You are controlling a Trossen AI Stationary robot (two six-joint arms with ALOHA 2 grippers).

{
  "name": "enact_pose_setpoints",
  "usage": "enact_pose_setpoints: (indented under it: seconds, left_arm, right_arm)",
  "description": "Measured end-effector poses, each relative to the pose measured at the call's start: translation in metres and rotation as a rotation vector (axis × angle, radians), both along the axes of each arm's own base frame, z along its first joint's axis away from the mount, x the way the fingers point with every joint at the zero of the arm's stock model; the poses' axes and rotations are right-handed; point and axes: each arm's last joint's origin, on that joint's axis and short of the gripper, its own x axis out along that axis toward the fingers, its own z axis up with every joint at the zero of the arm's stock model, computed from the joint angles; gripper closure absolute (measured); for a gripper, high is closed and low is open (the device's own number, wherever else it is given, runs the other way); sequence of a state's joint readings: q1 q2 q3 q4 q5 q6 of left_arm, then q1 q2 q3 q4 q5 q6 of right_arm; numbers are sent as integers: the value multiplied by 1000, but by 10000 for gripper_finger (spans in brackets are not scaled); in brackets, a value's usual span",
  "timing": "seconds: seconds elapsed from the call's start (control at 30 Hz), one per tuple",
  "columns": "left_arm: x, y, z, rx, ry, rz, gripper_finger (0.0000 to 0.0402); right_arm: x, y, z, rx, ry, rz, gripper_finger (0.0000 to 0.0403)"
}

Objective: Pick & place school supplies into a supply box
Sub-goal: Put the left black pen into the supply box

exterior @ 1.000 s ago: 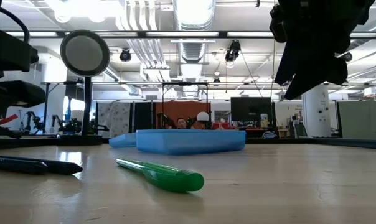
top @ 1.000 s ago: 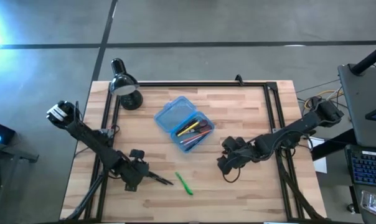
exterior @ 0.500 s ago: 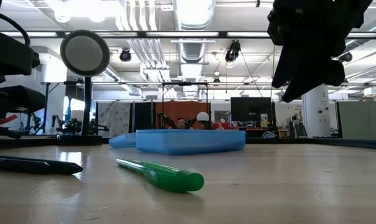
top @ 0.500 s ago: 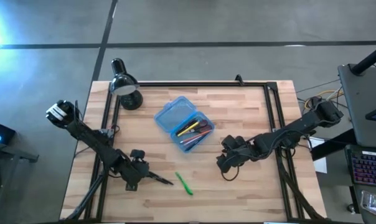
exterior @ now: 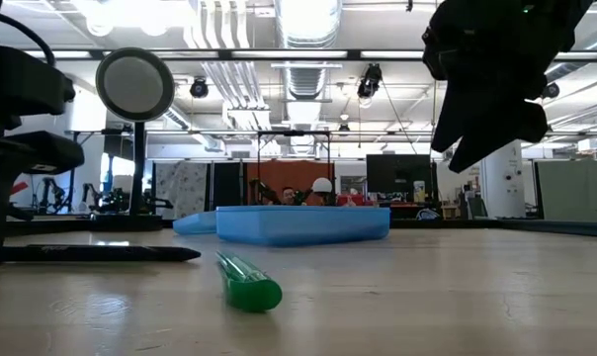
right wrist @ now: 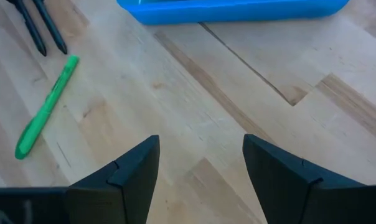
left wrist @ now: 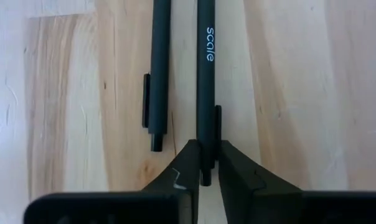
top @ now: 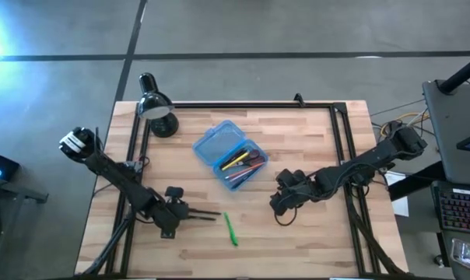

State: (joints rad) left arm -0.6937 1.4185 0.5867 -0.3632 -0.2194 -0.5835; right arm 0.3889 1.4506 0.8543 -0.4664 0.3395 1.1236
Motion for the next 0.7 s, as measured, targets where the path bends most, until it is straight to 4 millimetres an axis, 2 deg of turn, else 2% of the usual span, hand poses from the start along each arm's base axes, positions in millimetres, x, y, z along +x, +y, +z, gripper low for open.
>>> enact_pose_setpoints:
  seconds: [0.2,0.43,0.57,0.7]
  left_arm:
    - [9,-8,20,-7,33,-14,395]
    - [15,-11,49,-44,11,54,400]
    - [16,-3,65,-23,11,129,394]
    - [27,10,84,-40,-64,207,396]
  right_arm:
    - [1,-1,-1,-1,3,-5,181]
    - [1,-3,-1,-11,5,-3,181]
    - [1,-3,-1,-18,2,-8,181]
    - [1,-5,3,-48,-45,-96,181]
